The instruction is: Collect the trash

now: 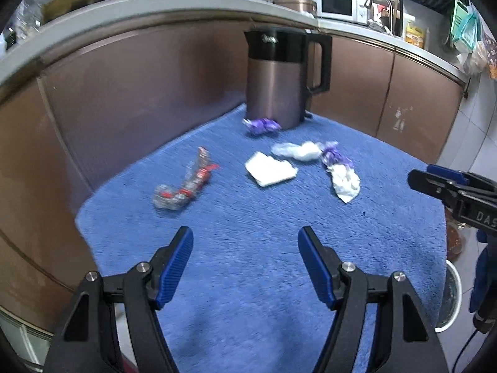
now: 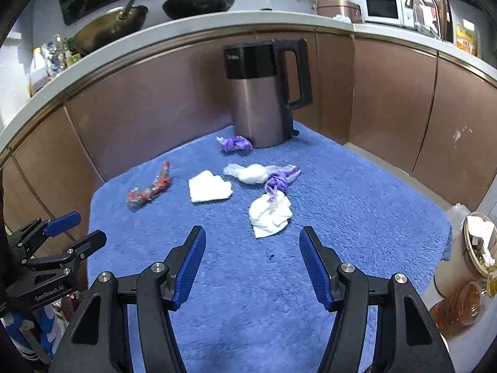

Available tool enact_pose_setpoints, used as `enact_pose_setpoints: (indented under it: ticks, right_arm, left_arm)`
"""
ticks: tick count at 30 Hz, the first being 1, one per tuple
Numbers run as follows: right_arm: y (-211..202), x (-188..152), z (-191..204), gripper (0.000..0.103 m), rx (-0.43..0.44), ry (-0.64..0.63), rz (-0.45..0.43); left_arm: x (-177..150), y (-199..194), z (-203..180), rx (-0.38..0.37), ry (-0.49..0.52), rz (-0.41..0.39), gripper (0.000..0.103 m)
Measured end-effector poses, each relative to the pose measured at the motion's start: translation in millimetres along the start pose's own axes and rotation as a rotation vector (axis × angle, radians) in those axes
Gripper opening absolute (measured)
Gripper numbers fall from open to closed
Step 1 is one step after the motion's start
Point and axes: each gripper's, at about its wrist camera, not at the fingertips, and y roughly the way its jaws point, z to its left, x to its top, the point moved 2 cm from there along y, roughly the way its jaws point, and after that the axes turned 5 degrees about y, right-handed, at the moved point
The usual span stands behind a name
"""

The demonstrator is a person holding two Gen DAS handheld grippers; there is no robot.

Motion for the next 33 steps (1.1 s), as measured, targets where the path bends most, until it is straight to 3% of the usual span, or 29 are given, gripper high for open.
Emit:
enact_pose_setpoints:
  ticks: [7, 18, 28, 31, 33]
  right_arm:
    - [47.6, 0.7, -24.5, 0.067, 0.008, 0.034, 0.054]
    - [124.4, 14.8, -32.4, 0.067, 0.050, 0.070, 0.118]
    - [161.8, 15.5, -30.8, 0.067, 0.023, 0.070, 0.158]
    - [162.6, 12.7, -28.9, 0.051, 0.012, 0.058, 0.162]
    - [162.4, 11.6, -28.2, 0.034, 0.011, 0.051, 0.164]
  left_arm:
    - [22.9, 60.5, -3.5, -0.140, -0.019, 0.063, 0.068]
    - [76.8, 169.2, -1.6, -0.137, 0.025, 0.129, 0.068]
    - [81.6, 212.5, -4.3, -0.177, 0.018, 0.195, 0.068]
    - [78.0, 211.4, -3.4, -0.183, 0.015, 0.180, 0.066]
    - [74.9, 205.7, -4.6, -0.187, 0.019, 0.175, 0.052]
